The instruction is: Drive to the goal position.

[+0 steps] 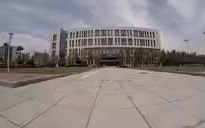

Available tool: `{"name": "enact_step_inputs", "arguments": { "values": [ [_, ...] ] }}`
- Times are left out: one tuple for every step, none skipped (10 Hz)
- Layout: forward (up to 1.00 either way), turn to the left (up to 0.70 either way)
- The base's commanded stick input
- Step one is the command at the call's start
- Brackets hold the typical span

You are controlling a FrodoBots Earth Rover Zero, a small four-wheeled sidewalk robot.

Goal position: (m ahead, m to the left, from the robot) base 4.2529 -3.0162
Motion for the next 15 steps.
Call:
{"name": "enact_step_inputs", "arguments": {
  "values": [
    [0.70, 0.00],
    [0.70, 0.00],
    [0.70, 0.00],
    [0.70, 0.00],
    [0.70, 0.00],
    [0.70, 0.00],
    [0.70, 0.00],
    [0.70, 0.00],
    [0.70, 0.00],
    [0.70, 0.00],
    [0.70, 0.00],
    [0.70, 0.00],
    [0.70, 0.00],
    [0.70, 0.00],
    [0.70, 0.00]
  ]
}}
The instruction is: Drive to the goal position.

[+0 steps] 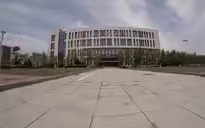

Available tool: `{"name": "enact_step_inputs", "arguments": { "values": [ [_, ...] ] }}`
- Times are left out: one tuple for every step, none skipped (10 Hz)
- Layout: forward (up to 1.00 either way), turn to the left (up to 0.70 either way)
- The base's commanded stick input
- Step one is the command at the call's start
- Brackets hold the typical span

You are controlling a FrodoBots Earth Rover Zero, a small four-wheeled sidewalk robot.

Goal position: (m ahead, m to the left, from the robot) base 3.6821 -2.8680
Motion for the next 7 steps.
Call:
{"name": "enact_step_inputs", "arguments": {
  "values": [
    [0.70, 0.00],
    [0.70, 0.00],
    [0.70, 0.00],
    [0.70, 0.00],
    [0.70, 0.00],
    [0.70, 0.00],
    [0.70, 0.00]
  ]
}}
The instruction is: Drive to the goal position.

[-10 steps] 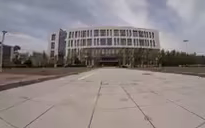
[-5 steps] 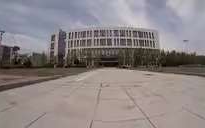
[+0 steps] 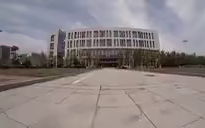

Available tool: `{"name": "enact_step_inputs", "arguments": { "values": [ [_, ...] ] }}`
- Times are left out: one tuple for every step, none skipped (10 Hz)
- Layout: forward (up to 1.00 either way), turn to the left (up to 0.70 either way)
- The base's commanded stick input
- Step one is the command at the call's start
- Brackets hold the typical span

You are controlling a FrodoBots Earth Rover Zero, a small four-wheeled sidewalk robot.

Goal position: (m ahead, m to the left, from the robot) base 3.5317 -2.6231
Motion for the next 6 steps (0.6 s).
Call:
{"name": "enact_step_inputs", "arguments": {
  "values": [
    [0.70, 0.00],
    [0.70, 0.00],
    [0.70, -0.21],
    [0.70, -0.35],
    [0.70, -0.35],
    [0.70, -0.35]
  ]
}}
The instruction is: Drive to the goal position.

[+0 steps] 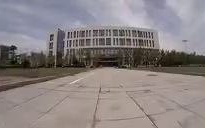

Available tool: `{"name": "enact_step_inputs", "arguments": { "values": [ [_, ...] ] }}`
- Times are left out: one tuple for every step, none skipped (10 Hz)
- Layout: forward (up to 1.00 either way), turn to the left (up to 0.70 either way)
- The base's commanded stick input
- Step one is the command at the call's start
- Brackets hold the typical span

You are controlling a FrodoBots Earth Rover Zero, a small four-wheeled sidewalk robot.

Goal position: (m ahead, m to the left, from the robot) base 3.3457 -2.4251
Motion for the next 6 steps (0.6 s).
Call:
{"name": "enact_step_inputs", "arguments": {
  "values": [
    [0.70, 0.00],
    [0.70, 0.00],
    [0.70, 0.00],
    [0.70, 0.00],
    [0.70, 0.00],
    [0.70, 0.00]
  ]
}}
